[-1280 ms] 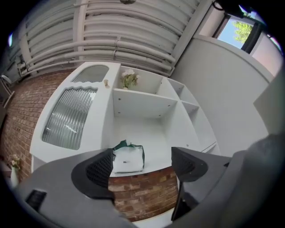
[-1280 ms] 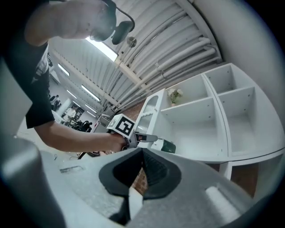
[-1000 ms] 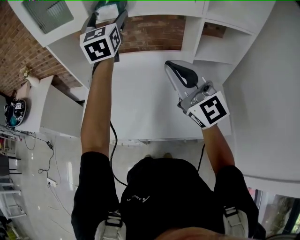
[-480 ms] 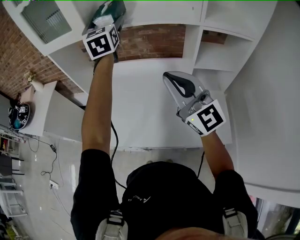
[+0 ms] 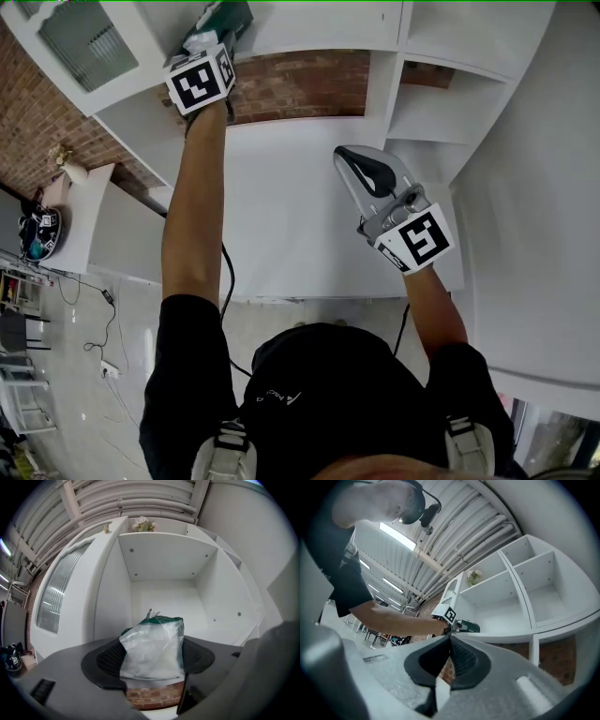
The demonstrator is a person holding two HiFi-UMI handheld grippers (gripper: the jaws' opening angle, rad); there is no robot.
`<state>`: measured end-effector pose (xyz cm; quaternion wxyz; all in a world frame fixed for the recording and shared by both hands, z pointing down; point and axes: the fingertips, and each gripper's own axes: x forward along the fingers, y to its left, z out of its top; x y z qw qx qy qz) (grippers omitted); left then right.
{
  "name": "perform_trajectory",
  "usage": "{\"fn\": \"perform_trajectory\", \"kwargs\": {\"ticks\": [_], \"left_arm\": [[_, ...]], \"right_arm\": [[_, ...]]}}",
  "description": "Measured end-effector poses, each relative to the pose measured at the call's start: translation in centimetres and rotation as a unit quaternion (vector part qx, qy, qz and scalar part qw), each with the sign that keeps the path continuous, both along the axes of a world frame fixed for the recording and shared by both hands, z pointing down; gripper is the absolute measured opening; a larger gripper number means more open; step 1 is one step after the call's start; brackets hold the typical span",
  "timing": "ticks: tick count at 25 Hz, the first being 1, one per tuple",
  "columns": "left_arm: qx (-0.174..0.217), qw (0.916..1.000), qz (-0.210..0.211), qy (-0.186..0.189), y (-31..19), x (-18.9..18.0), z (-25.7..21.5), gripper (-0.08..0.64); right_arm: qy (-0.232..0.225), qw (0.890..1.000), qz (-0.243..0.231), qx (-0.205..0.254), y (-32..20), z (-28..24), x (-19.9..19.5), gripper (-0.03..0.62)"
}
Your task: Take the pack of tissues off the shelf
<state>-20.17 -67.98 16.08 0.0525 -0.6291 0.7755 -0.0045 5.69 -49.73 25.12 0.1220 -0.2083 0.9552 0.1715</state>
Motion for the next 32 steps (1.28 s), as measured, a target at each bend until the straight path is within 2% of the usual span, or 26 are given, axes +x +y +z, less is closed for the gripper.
{"fn": "perform_trajectory", "kwargs": {"ticks": [5, 14, 22, 32], "left_arm": [[0.014, 0.9998, -0.013, -0.011, 0.6, 0.2, -0.6, 0.283], [0.064, 0.9977, 0.004, -0.023, 2.5, 1.3, -1.5, 0.268], [0.132, 0.9892, 0.060, -0.021, 8.4, 3.2, -3.9, 0.268], [0.197, 0.9687, 0.151, 0.006, 19.0, 4.9, -2.8, 0.268]], "right_arm": [[0.001, 1.000, 0.001, -0.004, -0.4, 0.4, -0.1, 0.002], [-0.015, 1.000, 0.018, -0.016, -1.7, 0.2, -0.1, 0.002], [-0.041, 0.999, 0.036, -0.006, -2.0, -2.8, -0.6, 0.002], [-0.057, 0.997, 0.054, 0.020, 1.1, -5.3, -2.4, 0.002]]}}
